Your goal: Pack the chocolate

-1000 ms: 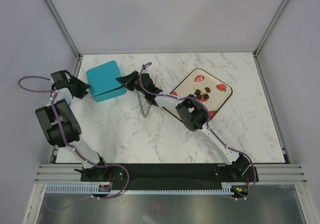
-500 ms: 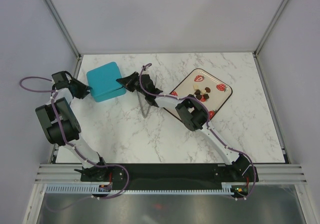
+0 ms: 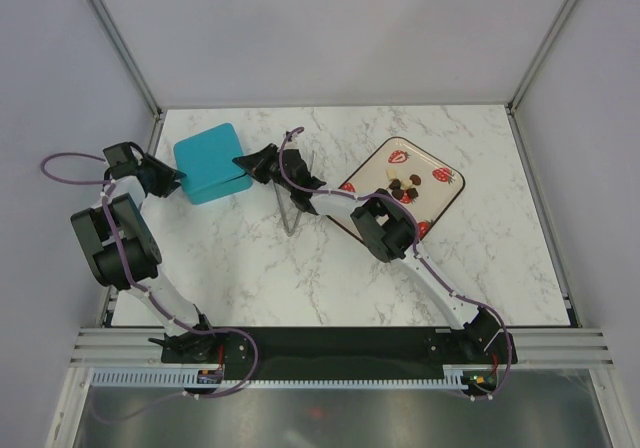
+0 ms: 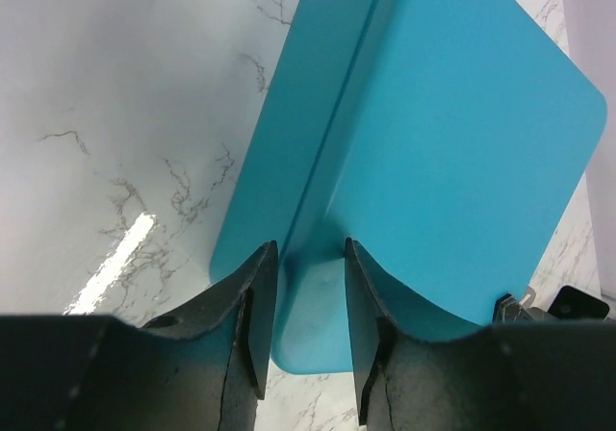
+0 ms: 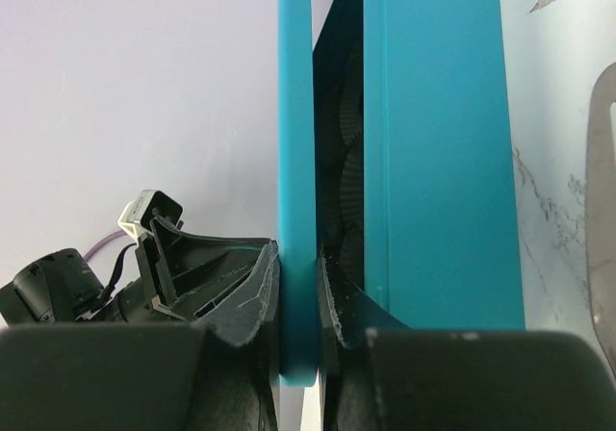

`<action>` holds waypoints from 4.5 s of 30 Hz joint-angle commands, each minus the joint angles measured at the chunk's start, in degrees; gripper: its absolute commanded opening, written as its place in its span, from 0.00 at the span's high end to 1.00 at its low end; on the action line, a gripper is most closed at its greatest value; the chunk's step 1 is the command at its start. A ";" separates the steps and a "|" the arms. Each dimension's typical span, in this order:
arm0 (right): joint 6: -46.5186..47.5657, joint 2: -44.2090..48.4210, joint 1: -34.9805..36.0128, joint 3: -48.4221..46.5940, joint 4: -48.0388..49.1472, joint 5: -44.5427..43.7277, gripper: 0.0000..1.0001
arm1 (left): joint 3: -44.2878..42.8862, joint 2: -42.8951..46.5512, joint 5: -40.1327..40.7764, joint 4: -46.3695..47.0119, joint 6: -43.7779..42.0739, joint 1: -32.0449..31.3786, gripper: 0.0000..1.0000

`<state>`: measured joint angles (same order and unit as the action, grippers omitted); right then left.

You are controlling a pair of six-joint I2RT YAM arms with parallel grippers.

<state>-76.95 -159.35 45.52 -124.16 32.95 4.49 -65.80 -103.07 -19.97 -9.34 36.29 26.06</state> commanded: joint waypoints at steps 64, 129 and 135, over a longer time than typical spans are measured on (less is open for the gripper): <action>31.68 0.35 -0.17 -9.35 -22.05 -0.98 0.46 | -5.92 -6.80 -5.96 0.29 -3.42 -0.49 0.67; 34.85 41.40 -7.72 36.53 -12.20 11.24 0.67 | -14.18 -14.18 7.48 -9.46 -10.28 -14.29 0.53; 35.64 42.89 -7.99 36.53 -14.14 11.41 0.67 | -15.76 -10.68 6.87 -10.34 -10.36 -14.37 0.53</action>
<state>-43.11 -120.68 37.54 -87.02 18.74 16.03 -82.08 -112.84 -15.92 -13.28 27.00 11.79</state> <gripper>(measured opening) 0.327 0.466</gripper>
